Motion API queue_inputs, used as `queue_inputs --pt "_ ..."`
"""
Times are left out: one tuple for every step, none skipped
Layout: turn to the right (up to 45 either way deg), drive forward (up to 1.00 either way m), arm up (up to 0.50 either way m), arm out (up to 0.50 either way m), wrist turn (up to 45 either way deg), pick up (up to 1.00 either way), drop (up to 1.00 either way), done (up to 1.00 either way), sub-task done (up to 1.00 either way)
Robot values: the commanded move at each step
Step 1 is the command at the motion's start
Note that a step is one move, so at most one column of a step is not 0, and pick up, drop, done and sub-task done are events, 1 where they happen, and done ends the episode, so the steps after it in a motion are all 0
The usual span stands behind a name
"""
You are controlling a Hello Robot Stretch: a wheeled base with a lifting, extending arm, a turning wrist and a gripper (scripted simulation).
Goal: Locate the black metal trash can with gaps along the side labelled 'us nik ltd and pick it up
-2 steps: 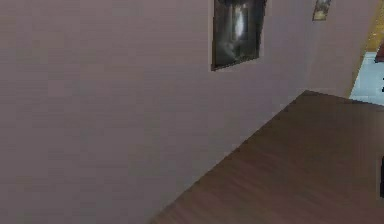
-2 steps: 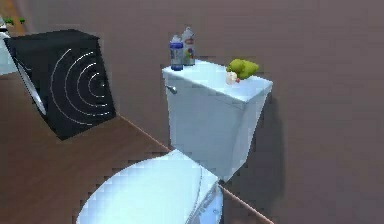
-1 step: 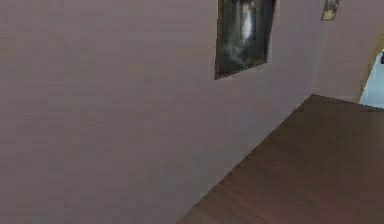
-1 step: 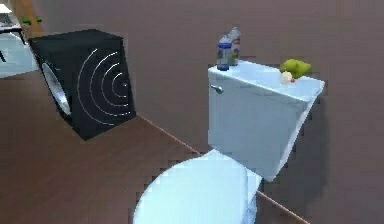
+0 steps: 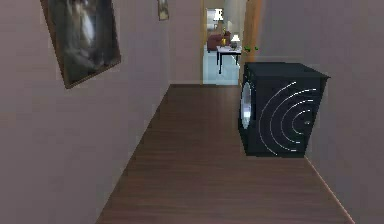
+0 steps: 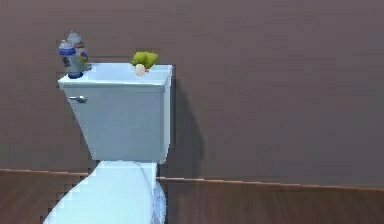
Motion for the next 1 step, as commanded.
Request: queue_inputs --pt "0.0 0.75 0.0 0.0 0.0 0.0 0.0 0.0 0.0"
